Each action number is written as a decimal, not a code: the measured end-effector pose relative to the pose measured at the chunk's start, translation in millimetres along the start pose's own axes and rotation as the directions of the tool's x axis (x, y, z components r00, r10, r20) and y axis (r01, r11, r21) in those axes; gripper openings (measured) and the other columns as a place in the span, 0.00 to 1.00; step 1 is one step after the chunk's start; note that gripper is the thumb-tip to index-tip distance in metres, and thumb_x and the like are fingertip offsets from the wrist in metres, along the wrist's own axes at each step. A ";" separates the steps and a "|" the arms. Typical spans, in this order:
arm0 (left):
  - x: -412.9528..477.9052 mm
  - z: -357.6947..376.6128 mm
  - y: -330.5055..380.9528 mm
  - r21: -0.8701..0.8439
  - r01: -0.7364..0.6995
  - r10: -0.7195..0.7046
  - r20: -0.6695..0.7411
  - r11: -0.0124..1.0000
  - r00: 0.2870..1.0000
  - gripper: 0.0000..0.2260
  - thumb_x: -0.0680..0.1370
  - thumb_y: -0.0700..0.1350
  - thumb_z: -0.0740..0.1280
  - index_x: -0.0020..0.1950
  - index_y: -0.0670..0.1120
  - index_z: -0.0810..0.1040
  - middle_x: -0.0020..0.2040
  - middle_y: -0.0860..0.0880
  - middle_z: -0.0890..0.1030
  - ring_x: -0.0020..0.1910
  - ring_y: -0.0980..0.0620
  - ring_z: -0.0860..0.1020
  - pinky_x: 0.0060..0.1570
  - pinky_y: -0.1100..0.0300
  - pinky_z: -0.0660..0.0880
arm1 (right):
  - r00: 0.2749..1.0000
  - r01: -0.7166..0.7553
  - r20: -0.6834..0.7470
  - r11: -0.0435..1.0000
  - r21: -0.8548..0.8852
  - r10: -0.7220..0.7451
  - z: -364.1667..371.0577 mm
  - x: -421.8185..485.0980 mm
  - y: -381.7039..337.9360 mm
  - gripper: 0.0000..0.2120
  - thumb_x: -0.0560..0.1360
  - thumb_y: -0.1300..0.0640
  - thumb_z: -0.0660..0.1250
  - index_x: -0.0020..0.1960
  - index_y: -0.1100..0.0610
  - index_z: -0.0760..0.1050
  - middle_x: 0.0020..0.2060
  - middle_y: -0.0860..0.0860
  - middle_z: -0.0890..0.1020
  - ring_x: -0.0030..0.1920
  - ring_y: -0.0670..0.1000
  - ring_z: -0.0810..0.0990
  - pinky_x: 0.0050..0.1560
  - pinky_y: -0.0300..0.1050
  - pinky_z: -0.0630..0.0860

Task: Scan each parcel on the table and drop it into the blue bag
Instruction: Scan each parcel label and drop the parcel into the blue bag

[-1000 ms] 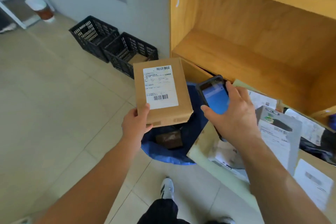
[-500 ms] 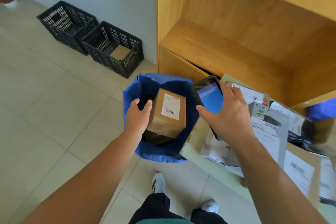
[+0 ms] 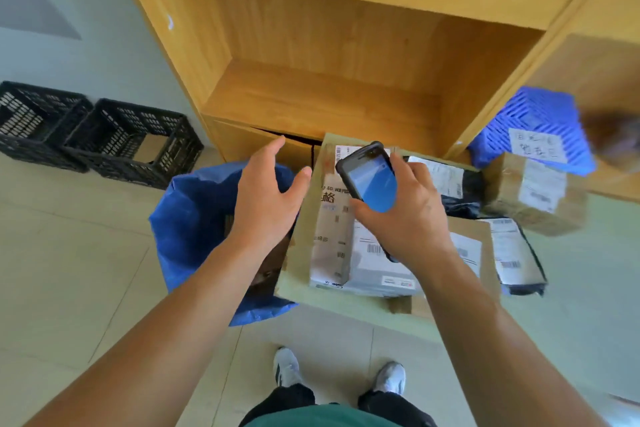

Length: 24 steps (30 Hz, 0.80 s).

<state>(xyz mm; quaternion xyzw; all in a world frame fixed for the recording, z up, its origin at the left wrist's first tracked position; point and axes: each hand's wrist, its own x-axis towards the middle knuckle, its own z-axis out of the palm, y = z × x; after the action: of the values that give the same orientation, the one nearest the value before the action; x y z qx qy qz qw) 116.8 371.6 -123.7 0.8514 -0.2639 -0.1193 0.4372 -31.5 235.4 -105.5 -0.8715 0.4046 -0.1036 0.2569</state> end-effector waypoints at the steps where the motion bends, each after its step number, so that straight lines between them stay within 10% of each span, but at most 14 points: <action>1: -2.1 10.9 11.3 0.029 -0.032 0.031 0.025 0.999 0.999 0.28 0.81 0.54 0.68 0.79 0.50 0.66 0.77 0.53 0.70 0.76 0.55 0.65 0.69 0.64 0.59 | 1.000 -0.023 -0.019 1.000 0.004 0.023 -9.2 -1.9 13.5 0.45 0.67 0.34 0.71 0.77 0.48 0.58 0.65 0.47 0.69 0.63 0.50 0.71 0.57 0.48 0.75; 8: -30.0 108.1 38.2 0.148 -0.125 0.085 0.251 0.981 0.964 0.32 0.76 0.55 0.74 0.77 0.53 0.66 0.73 0.53 0.71 0.72 0.52 0.69 0.68 0.54 0.70 | 0.982 -0.171 -0.079 0.985 0.028 0.172 -63.4 -22.5 111.5 0.45 0.69 0.37 0.72 0.78 0.51 0.57 0.66 0.48 0.68 0.63 0.49 0.70 0.53 0.42 0.69; 24: -91.1 151.4 -32.6 0.386 0.008 -0.187 0.429 0.923 0.884 0.56 0.64 0.72 0.75 0.80 0.66 0.42 0.83 0.47 0.35 0.82 0.36 0.51 0.76 0.40 0.64 | 0.978 -0.207 0.021 0.978 -0.028 0.208 -23.3 -46.5 141.1 0.46 0.68 0.36 0.72 0.78 0.51 0.57 0.67 0.48 0.68 0.65 0.51 0.70 0.59 0.47 0.70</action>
<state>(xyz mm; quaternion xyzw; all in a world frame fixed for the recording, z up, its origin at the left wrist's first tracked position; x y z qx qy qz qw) -13.4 334.4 -241.8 0.8788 -0.3334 -0.2865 0.1859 -162.8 185.9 -159.6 -0.8290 0.4916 -0.0607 0.2597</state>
